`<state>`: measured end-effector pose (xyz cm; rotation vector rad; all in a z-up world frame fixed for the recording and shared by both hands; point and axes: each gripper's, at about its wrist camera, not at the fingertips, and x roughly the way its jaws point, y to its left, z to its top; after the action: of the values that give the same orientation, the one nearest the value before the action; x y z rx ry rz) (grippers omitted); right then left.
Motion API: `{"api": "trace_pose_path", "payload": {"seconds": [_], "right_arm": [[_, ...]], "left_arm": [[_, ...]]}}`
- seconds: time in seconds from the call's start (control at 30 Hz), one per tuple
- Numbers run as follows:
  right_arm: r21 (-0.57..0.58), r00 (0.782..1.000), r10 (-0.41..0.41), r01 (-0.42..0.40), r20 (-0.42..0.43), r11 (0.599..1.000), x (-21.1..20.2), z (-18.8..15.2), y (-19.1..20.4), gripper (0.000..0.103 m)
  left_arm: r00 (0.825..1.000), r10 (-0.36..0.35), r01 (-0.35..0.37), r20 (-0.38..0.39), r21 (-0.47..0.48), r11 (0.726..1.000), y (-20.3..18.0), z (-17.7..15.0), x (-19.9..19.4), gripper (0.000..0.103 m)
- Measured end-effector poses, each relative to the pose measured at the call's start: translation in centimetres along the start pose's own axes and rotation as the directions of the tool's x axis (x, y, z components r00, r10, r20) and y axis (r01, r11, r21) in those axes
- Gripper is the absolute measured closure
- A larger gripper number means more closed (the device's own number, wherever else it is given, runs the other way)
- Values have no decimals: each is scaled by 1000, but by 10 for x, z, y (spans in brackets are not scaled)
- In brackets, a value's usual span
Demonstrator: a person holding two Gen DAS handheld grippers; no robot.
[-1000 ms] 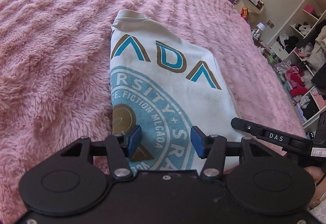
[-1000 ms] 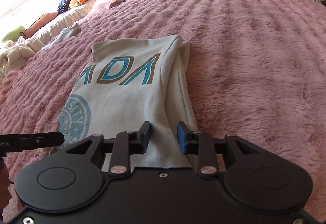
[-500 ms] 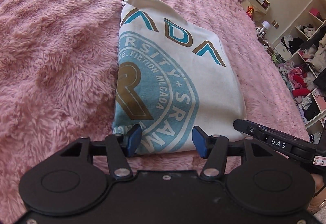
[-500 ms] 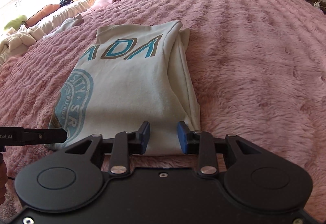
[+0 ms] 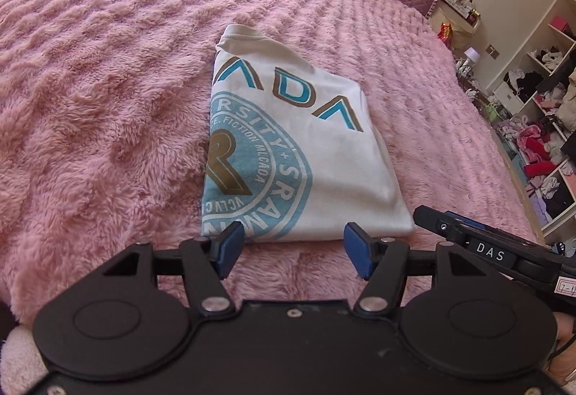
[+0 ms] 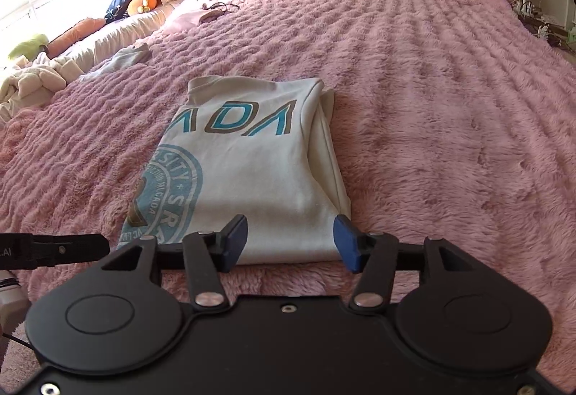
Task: Fold small clothes
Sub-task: 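Press the folded edge flat with both grippers and square the bundle, then open both grippers and pull them back from the folded sweatshirt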
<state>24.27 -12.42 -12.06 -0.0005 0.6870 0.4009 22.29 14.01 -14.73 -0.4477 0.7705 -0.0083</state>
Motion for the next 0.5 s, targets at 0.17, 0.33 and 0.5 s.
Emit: {"api": "trace_pose_path", "payload": {"seconds": [0.17,0.33,0.5], "right_arm": [[-38,999,-3,4,39,999,14,-5,1,43],[55,1000,10,-10,0,998,52,-17,-16,43],[53,999,10,-8,-39,999,66,-22,-18,44]], "left_arm": [[1000,-10,10,20,6,1000,7,-4,21,36],[999,-32,30,-35,-65,997,26,-10,62,36],[998,-15,13,-60,-23,1000,26,-15,79,36]]}}
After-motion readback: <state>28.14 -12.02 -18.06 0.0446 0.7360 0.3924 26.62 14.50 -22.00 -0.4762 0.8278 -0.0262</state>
